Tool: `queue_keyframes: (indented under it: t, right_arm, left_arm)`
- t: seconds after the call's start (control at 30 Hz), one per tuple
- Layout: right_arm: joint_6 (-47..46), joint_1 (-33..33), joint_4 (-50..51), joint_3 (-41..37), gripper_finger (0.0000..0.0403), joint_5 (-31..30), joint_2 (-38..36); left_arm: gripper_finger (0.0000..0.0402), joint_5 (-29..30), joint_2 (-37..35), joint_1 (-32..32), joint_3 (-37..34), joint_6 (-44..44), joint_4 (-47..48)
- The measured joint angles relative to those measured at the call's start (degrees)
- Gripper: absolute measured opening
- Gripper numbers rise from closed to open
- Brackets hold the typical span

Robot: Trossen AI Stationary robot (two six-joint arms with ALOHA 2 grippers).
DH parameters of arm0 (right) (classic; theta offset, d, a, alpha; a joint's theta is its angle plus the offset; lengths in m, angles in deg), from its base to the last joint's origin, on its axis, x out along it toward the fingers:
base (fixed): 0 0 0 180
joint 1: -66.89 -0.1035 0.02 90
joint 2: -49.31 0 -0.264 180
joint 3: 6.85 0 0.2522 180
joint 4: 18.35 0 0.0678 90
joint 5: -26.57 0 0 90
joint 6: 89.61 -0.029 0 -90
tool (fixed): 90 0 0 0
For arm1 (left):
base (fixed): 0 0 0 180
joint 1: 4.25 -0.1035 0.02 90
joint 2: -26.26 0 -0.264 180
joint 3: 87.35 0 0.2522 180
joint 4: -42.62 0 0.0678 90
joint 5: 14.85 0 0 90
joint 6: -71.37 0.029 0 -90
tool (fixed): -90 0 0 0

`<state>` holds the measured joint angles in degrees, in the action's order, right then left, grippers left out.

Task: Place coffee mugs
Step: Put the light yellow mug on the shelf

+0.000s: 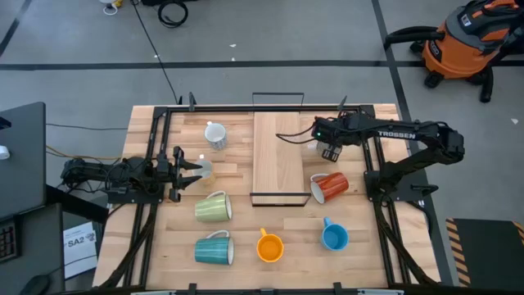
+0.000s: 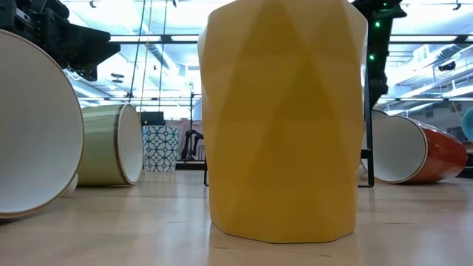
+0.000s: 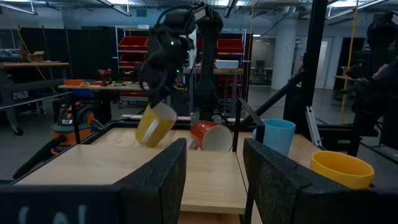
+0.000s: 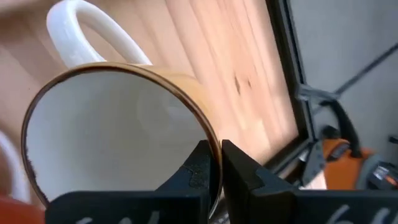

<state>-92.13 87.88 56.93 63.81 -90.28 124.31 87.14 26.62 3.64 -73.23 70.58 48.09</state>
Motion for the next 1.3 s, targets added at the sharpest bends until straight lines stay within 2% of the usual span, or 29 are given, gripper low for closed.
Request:
queue_keyframes:
  t: [0.37, 0.8, 1.07, 1.3]
  right_arm:
    - [1.64, 2.74, 0.53, 6.57, 0.0024, 5.53, -0.01]
    - [1.66, 5.15, 0.85, 24.38, 0.0024, 9.16, 1.49]
    - [1.12, 5.26, 2.49, 40.94, 0.0024, 11.47, 13.31]
    - [0.79, 6.19, 6.69, 56.75, 0.0024, 17.79, 26.95]
  left_arm:
    - [0.0167, 0.0, 0.0, 0.01, 0.0, 0.0, -0.02]
    - [0.0167, 0.02, 0.0, 0.0, 0.0, 0.02, 0.0]
    - [0.0167, 0.02, 0.0, 0.01, 0.0, 0.0, 0.0]
    - [0.0167, 0.02, 0.0, -0.01, 0.0, -0.02, 0.0]
